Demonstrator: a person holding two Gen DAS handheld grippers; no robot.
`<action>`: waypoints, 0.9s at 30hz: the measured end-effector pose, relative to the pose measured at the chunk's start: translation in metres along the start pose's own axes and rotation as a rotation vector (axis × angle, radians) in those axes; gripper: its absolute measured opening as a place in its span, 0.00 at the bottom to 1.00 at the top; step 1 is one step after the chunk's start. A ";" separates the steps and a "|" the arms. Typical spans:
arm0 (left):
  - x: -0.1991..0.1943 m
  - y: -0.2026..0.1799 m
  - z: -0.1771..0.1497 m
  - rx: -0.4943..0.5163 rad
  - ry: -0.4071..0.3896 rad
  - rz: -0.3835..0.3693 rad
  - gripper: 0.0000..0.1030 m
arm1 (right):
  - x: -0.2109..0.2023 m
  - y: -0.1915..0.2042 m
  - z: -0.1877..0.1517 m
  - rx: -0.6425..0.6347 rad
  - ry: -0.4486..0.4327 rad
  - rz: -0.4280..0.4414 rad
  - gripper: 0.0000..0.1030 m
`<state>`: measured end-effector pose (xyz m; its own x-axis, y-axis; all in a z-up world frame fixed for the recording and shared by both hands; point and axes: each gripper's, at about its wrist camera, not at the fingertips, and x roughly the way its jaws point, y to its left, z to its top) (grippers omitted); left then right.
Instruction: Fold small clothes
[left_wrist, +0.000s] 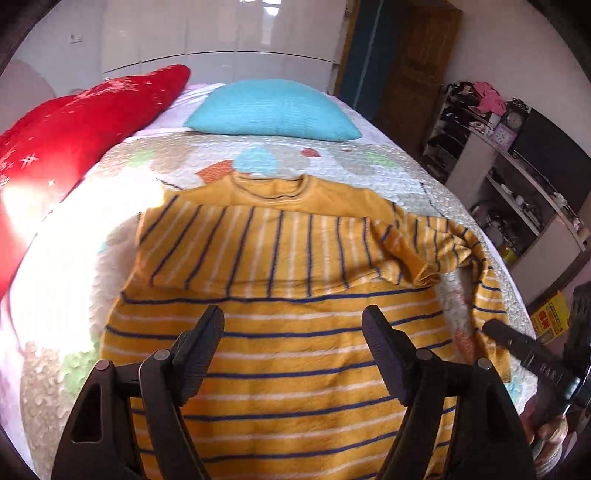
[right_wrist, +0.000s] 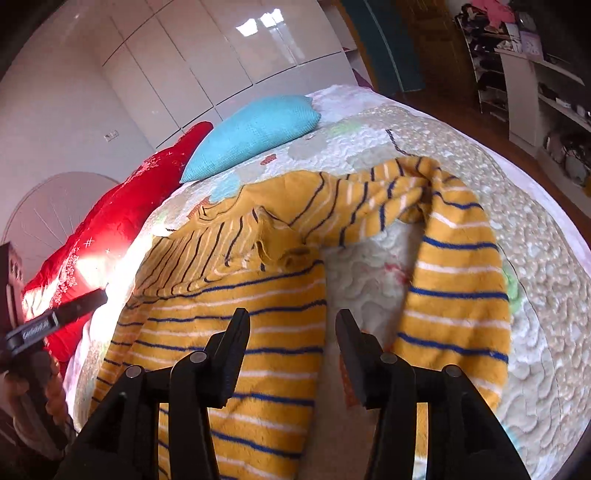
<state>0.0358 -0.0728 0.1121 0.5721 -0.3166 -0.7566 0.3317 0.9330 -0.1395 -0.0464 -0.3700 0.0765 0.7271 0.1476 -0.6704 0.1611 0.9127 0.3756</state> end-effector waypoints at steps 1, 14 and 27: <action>-0.005 0.013 -0.007 -0.021 0.008 0.028 0.74 | 0.012 0.009 0.009 -0.034 -0.001 -0.019 0.51; -0.033 0.095 -0.079 -0.246 0.049 0.089 0.74 | 0.154 0.015 0.118 -0.144 0.150 -0.294 0.06; -0.029 0.080 -0.093 -0.228 0.062 0.097 0.74 | -0.018 -0.033 0.052 -0.242 0.164 -0.174 0.56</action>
<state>-0.0246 0.0272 0.0635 0.5437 -0.2189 -0.8103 0.0954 0.9753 -0.1994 -0.0299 -0.4227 0.1098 0.5829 0.0234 -0.8122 0.0959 0.9906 0.0973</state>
